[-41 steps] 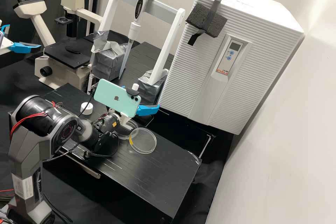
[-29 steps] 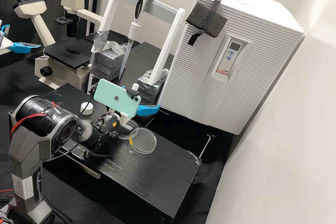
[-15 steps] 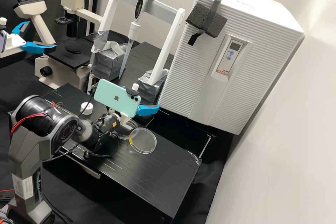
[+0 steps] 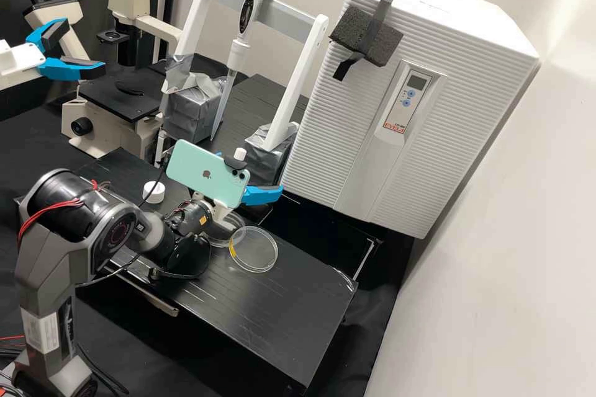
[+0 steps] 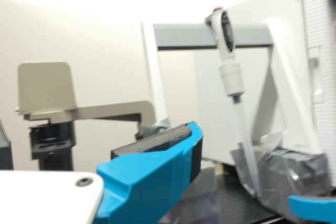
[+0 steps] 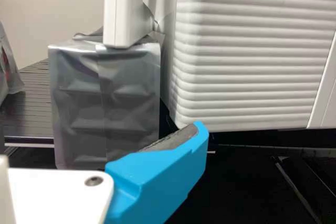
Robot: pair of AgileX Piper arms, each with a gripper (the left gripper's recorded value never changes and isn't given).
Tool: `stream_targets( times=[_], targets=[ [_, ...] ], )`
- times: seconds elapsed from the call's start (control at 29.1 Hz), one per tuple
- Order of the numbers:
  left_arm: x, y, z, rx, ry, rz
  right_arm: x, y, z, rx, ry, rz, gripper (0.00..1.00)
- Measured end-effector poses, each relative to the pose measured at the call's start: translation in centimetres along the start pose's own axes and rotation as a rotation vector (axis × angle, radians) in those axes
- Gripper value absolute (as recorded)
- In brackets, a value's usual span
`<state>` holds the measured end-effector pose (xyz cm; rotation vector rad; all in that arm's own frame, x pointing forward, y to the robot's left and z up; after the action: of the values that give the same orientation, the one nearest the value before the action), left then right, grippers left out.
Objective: Use the pipette
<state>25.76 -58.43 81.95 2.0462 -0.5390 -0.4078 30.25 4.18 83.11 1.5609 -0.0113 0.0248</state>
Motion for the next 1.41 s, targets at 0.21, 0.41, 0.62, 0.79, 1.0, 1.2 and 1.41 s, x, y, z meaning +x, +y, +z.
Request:
stream_targets(
  times=[0.21,0.41,0.62,0.79,1.0,1.2,1.41],
  targets=[
    [-0.12,0.5,0.8,-0.024,-0.032,0.019,-1.8,2.8,-3.9,0.056,0.162,0.047,1.0],
    [-0.19,0.7,1.3,-0.024,-0.056,0.025,-1.7,5.0,-8.7,0.1,0.314,0.097,1.0],
    [-0.44,0.4,1.4,-0.051,-0.058,0.012,-0.2,6.5,-12.2,0.104,0.351,0.078,1.0],
    [-0.56,0.2,1.4,-0.072,-0.056,0.005,1.7,7.5,-14.6,0.115,0.352,0.085,1.0],
    [-0.57,0.2,1.3,-0.081,-0.054,0.005,3.5,8.1,-16.4,0.086,0.332,0.081,1.0],
    [-0.59,0.3,0.8,-0.08,-0.038,0.006,4.8,7.9,-18.2,0.06,0.338,0.077,1.0],
    [-0.55,0.1,0.3,-0.076,-0.024,0.0,6.2,7.4,-18.7,0.04,0.307,0.066,0.0]
  ],
)
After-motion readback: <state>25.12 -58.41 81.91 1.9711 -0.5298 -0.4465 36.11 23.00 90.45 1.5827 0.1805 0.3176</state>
